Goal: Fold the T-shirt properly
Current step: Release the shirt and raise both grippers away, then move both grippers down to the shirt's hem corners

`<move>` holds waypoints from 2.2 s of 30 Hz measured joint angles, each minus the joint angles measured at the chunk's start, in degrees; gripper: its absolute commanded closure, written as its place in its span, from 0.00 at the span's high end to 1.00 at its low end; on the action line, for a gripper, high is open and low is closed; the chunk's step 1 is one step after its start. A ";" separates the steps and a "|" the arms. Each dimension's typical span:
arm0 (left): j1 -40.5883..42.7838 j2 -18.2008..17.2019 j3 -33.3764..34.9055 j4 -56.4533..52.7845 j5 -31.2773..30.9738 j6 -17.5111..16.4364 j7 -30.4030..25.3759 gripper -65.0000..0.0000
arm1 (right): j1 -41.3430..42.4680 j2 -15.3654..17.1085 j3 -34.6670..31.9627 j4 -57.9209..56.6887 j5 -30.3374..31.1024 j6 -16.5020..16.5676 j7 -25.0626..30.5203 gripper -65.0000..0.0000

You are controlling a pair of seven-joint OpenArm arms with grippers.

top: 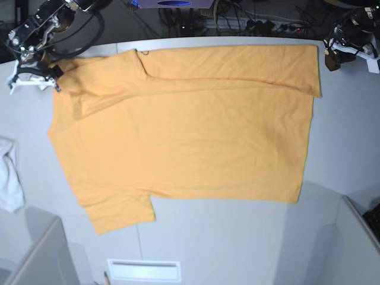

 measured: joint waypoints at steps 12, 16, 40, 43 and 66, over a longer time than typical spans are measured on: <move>-5.16 -0.04 -9.01 0.87 -8.57 -0.02 0.31 0.68 | 1.44 0.70 -2.12 3.37 -1.49 -0.33 11.56 0.44; -8.94 -0.26 -7.10 0.94 -12.37 0.24 0.37 0.52 | 2.69 4.09 -14.36 2.99 0.11 0.15 15.28 0.44; -15.54 0.28 1.55 0.52 -1.25 0.17 0.50 0.00 | 54.66 24.79 -37.77 -83.62 -0.63 8.55 43.32 0.55; -15.52 1.75 1.11 0.52 1.79 0.15 0.17 0.00 | 59.69 24.90 -40.72 -96.08 -0.37 8.66 54.01 0.63; -13.16 3.58 1.09 0.57 1.81 0.00 0.13 0.00 | 55.28 25.05 -40.94 -104.37 -0.70 9.07 65.61 0.71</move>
